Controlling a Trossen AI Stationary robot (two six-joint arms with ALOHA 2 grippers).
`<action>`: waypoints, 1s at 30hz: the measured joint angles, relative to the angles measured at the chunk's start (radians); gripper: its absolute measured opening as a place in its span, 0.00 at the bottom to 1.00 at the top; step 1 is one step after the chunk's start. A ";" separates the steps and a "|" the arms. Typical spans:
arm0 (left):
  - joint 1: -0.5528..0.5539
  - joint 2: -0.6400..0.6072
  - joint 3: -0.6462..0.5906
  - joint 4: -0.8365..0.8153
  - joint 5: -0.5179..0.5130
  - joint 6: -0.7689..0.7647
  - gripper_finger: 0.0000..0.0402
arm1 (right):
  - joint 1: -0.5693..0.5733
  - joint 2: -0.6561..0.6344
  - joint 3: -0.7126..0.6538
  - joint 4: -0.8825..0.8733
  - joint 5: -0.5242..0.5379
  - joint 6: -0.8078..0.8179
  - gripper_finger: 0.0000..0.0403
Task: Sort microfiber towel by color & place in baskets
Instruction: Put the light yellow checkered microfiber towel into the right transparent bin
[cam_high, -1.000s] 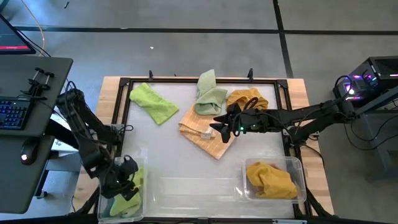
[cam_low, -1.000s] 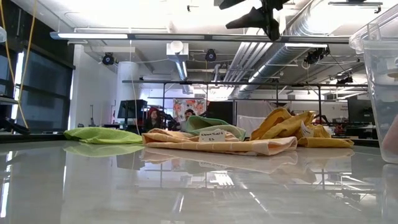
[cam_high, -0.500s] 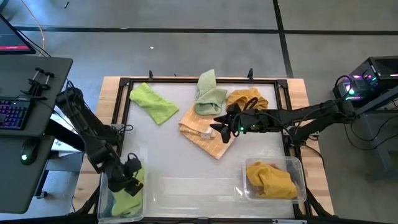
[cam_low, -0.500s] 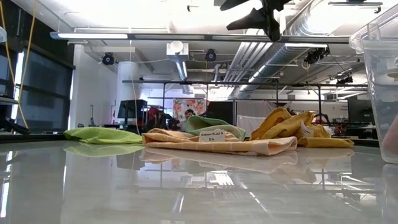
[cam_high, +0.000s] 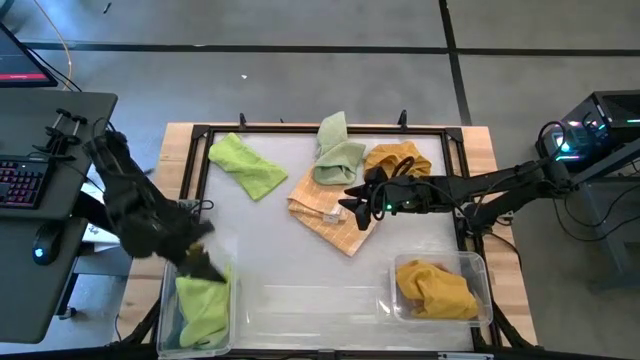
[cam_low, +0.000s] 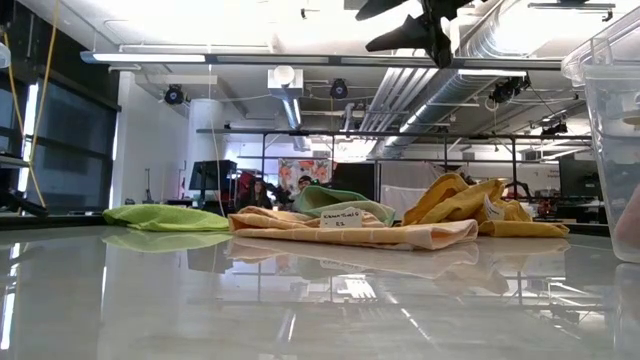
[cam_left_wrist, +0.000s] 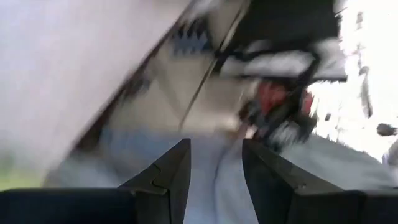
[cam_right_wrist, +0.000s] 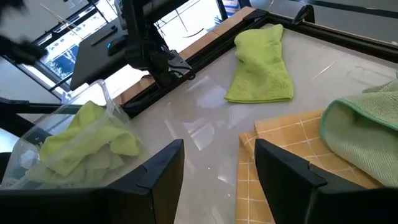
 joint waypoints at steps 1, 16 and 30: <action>0.012 -0.001 0.027 0.001 -0.060 0.069 0.32 | 0.000 0.000 0.000 -0.001 0.000 0.002 0.47; 0.227 0.010 0.106 0.334 -0.664 1.180 0.32 | 0.000 0.000 0.000 0.020 0.044 0.167 0.47; 0.596 0.078 0.105 0.015 -0.319 1.032 0.32 | 0.000 0.000 0.000 0.036 0.144 0.312 0.47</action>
